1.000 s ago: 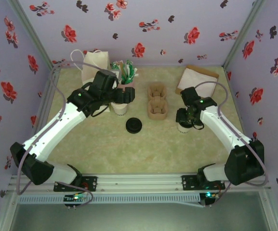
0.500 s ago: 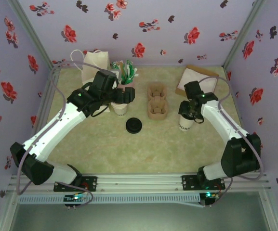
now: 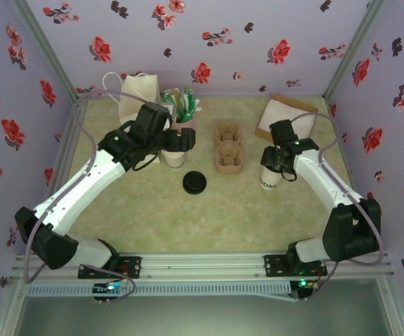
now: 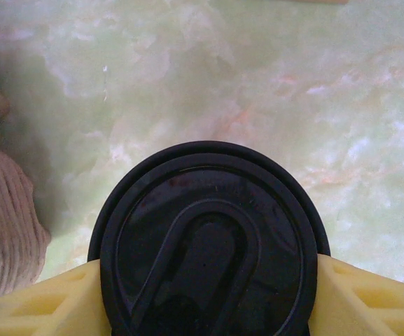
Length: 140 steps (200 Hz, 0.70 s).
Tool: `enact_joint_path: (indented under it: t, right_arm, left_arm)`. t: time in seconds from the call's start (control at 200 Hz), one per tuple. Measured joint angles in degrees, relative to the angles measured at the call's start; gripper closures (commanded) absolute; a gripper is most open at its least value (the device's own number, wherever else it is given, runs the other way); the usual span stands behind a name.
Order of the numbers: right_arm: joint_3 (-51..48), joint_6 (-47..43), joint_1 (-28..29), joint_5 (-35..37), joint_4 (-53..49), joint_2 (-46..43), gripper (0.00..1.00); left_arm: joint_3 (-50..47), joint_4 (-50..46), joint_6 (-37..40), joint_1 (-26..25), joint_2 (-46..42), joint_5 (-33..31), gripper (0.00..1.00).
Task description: Pack the takeout coffee
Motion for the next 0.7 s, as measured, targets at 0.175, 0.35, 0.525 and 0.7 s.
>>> enact_joint_path:
  t: [0.175, 0.35, 0.525, 0.7]
  right_arm:
    - [-2.5, 0.5, 1.5, -0.1, -1.7, -3.4, 0.33]
    - [-3.2, 0.6, 2.0, 0.0, -2.0, -4.4, 0.32]
    - [-4.2, 0.9, 2.8, 0.0, -2.6, -5.8, 0.33]
    - [-6.2, 2.0, 4.7, 1.0, -3.0, -8.6, 0.34]
  left_arm:
    - [0.0, 0.0, 0.1, 0.0, -0.1, 0.0, 0.05]
    - [-0.1, 0.0, 0.1, 0.0, -0.4, 0.0, 0.05]
    - [-0.2, 0.0, 0.1, 0.0, -1.0, 0.0, 0.05]
    - [-0.7, 0.2, 0.1, 0.0, -1.4, 0.0, 0.05]
